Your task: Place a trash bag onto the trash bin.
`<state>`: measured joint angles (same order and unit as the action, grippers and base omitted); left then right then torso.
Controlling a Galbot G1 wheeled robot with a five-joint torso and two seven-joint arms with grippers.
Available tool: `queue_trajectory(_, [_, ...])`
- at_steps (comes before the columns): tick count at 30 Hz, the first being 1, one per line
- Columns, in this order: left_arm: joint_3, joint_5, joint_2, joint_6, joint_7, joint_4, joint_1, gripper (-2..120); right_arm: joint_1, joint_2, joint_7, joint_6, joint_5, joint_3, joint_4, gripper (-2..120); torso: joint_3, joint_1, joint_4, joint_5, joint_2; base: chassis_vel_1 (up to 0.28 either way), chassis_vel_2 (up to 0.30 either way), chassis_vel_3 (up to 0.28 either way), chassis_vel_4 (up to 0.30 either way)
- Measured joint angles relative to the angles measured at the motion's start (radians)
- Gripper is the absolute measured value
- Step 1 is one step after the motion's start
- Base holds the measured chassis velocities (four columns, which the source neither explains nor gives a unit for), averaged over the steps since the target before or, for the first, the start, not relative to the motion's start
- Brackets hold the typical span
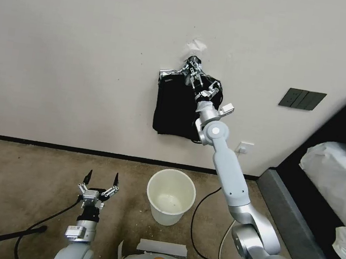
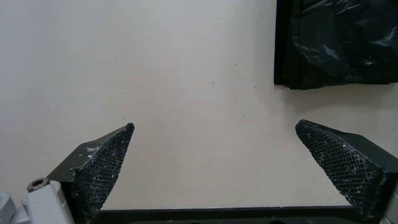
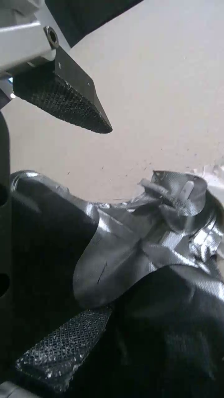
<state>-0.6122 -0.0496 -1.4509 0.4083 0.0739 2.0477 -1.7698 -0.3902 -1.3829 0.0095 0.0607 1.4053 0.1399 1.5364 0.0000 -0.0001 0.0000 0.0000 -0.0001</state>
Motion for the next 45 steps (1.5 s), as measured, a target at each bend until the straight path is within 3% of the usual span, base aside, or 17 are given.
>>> queue_trajectory(20, [0.001,-0.004,0.003,0.000,0.001,0.001,0.004,100,0.030,-0.008,-0.041,0.005,0.001,-0.006,-0.037,100,0.000,0.000,0.0000,0.0000,0.000,0.000,0.000,0.000,0.000])
queue_trajectory(23, [0.002,-0.004,0.004,0.000,0.001,0.001,0.005,100,0.035,-0.010,-0.039,0.005,0.002,-0.005,-0.046,96,0.000,0.000,0.0001,0.0000,0.000,0.000,0.000,0.000,0.000])
queue_trajectory(40, [0.006,-0.009,0.007,-0.001,0.002,0.002,0.007,100,0.036,-0.016,-0.034,0.000,-0.006,-0.002,-0.056,37,0.000,0.000,0.0000,0.0000,0.000,0.000,0.000,0.000,0.000])
queue_trajectory(42, [0.006,-0.009,0.008,-0.001,0.002,0.002,0.007,100,0.040,-0.019,-0.035,-0.001,-0.012,-0.002,-0.064,21,0.000,0.000,0.0000,0.0000,0.000,0.000,0.000,0.000,0.000])
queue_trajectory(45, [0.006,-0.010,0.008,-0.001,0.003,0.002,0.007,100,0.045,-0.023,-0.036,-0.005,-0.023,-0.002,-0.076,11,0.000,0.000,0.0001,0.0000,0.000,0.000,0.000,0.000,0.000])
